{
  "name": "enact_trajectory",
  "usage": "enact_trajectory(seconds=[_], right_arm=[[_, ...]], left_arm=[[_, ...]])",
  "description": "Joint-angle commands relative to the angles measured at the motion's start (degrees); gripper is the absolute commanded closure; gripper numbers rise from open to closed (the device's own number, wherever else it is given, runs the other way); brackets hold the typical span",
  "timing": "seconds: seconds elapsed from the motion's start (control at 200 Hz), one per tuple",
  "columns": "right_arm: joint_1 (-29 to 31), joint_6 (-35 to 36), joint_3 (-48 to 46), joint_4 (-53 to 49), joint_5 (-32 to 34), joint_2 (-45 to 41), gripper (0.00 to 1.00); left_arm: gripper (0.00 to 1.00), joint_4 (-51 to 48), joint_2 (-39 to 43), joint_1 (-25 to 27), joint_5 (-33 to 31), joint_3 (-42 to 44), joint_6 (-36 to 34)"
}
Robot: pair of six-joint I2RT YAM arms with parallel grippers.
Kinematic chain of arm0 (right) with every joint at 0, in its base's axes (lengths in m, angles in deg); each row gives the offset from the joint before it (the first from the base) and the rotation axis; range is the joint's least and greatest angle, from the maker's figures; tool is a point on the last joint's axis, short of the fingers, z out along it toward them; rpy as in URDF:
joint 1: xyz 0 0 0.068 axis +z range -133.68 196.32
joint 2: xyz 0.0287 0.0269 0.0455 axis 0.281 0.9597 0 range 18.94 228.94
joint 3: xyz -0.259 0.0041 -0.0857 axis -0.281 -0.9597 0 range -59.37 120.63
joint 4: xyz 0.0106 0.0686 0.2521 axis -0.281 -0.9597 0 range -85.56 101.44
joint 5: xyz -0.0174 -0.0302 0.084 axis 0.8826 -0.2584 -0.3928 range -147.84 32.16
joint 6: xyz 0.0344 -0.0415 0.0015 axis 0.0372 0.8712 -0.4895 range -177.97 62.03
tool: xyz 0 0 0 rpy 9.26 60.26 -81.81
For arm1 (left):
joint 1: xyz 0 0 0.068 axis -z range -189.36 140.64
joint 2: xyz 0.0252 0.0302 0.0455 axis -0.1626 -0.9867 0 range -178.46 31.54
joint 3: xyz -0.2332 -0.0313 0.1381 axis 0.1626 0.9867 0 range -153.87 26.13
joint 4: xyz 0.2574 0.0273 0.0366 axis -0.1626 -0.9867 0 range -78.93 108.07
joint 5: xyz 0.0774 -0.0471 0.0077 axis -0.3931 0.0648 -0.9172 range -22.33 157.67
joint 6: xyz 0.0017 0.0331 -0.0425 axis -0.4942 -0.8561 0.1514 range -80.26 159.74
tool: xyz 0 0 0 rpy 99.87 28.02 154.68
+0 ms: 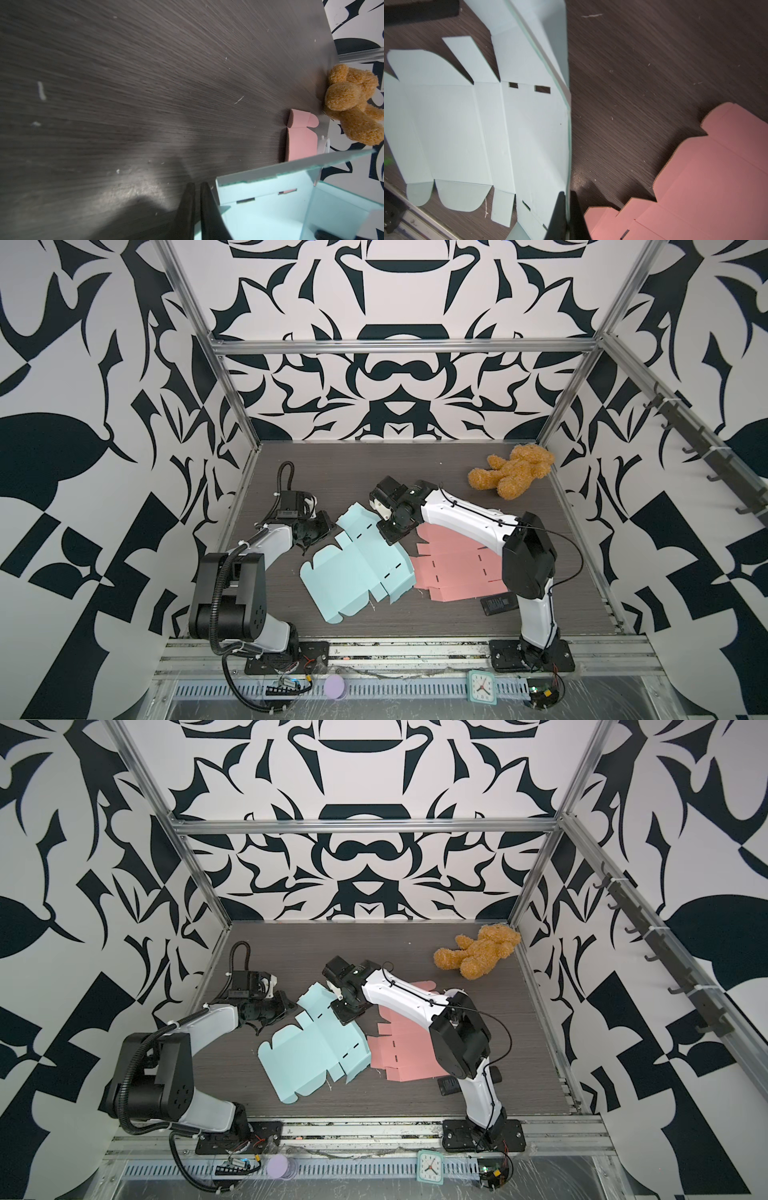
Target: Fold the paper box
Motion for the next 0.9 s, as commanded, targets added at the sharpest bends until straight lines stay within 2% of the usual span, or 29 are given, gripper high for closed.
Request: enact_trajectory(seconds=[0.0,0.65,0.895], right_arm=[[0.4,0.8,2.2,-0.9,1.2,-2.4,0.96],[0.6,3.1,4.4,-2.5,3.7,-1.4,0.97],[1.0,4.7,5.4,-3.0,5.1,-1.1,0.98]], left_arm=[[0.89,-0.8,1.6,0.5,0.5,1.4,-0.8],[0.92,-5.6,8.4,4.8,1.1,4.0,-1.9],[0.92,-5.7,10.7,7.6,0.5,5.4,0.2]])
